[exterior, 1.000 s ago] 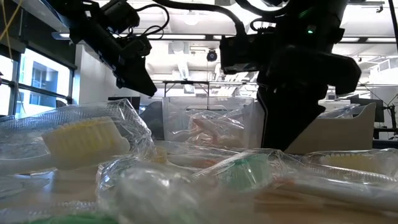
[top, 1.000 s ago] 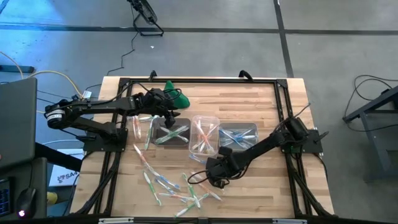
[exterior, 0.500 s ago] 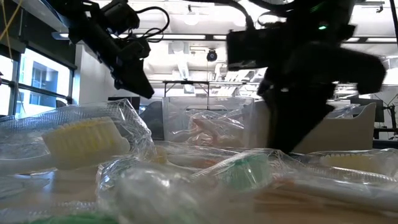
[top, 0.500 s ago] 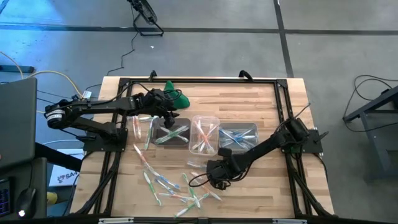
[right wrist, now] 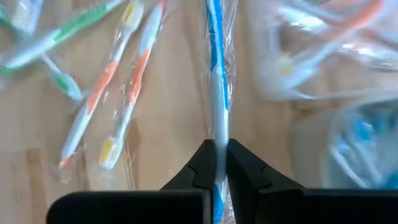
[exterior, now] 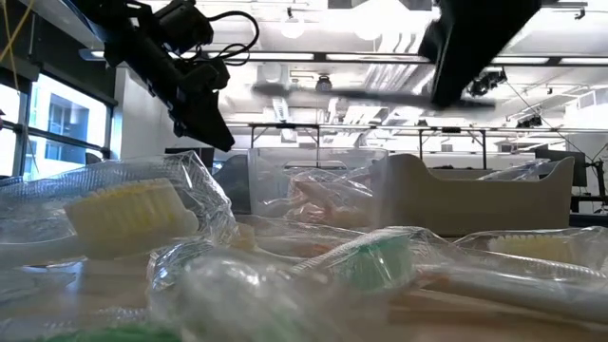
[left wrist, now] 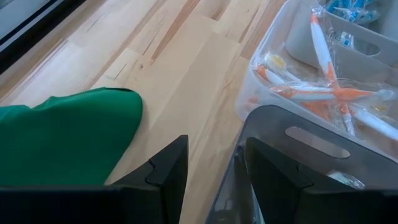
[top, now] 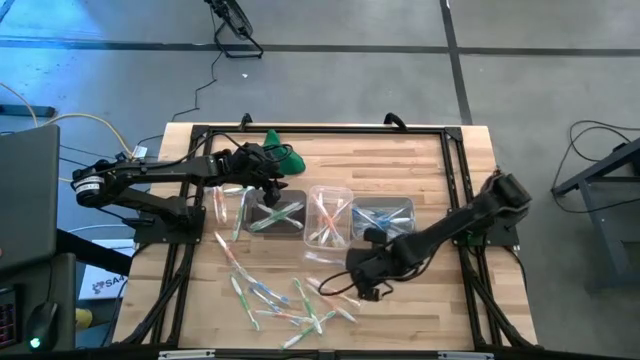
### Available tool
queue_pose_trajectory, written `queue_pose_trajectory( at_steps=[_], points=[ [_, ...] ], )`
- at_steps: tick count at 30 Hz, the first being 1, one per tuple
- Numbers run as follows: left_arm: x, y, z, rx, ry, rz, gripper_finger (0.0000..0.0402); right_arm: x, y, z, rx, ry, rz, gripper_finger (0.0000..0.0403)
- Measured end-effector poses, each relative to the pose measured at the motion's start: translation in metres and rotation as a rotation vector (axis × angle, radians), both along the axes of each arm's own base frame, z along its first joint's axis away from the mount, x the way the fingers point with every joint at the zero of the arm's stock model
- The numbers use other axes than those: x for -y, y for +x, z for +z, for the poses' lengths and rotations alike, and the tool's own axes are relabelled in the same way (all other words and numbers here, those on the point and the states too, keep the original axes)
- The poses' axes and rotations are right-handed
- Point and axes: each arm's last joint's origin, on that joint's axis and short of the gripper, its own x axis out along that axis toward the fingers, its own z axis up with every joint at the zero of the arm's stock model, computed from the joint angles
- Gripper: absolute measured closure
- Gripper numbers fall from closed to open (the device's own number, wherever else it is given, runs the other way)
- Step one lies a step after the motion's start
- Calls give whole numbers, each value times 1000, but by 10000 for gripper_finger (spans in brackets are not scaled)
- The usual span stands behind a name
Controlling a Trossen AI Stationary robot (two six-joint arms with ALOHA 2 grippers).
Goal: Pick & Place Toothbrushes
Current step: Put the blue toothbrush into the gray bin
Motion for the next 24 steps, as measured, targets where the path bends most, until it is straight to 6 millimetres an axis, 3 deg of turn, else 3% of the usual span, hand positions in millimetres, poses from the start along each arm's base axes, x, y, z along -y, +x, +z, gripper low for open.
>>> queue_pose_trajectory(
  at_steps=[6,10,17,24],
  points=[
    [0,0,0,2,1,0,246,18,-33,40,35,-28,-143,390],
    [0,0,0,4,2,0,246,32,-56,56,2,-64,-261,390],
    [0,0,1,6,2,0,246,49,-84,57,-215,-136,-454,390],
    [0,0,1,7,3,0,246,53,-86,55,-288,-127,-480,390]
  ],
)
